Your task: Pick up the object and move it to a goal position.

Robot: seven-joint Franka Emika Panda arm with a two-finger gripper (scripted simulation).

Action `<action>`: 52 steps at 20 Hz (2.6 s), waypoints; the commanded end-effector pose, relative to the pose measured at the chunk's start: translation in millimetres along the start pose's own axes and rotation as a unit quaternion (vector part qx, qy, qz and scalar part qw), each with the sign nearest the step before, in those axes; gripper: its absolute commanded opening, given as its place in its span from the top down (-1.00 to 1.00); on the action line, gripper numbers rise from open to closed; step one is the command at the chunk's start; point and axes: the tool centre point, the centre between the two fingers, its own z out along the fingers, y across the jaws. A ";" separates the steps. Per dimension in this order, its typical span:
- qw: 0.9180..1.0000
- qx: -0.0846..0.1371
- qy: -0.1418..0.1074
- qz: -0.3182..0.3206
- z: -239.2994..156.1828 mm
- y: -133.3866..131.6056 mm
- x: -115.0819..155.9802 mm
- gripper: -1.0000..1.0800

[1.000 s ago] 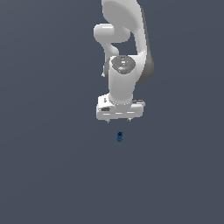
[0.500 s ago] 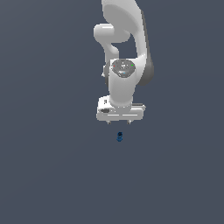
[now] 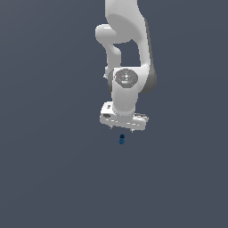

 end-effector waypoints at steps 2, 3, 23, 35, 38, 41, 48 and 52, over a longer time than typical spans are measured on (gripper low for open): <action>0.999 -0.001 0.001 0.046 10.1 -2.3 3.4 -0.92; 0.998 -0.001 0.001 0.057 12.6 -2.8 4.3 -0.92; 0.990 -0.003 0.003 0.143 35.6 -6.5 10.2 -0.92; 0.989 -0.003 0.003 0.146 82.0 -6.0 10.2 -0.92; 0.989 -0.003 0.003 0.146 82.3 -6.2 10.7 1.00; 0.989 -0.003 0.003 0.146 82.3 -6.2 10.7 1.00; 0.989 -0.003 0.003 0.146 82.3 -6.1 10.7 1.00; 0.989 -0.003 0.003 0.146 81.8 -0.4 9.7 1.00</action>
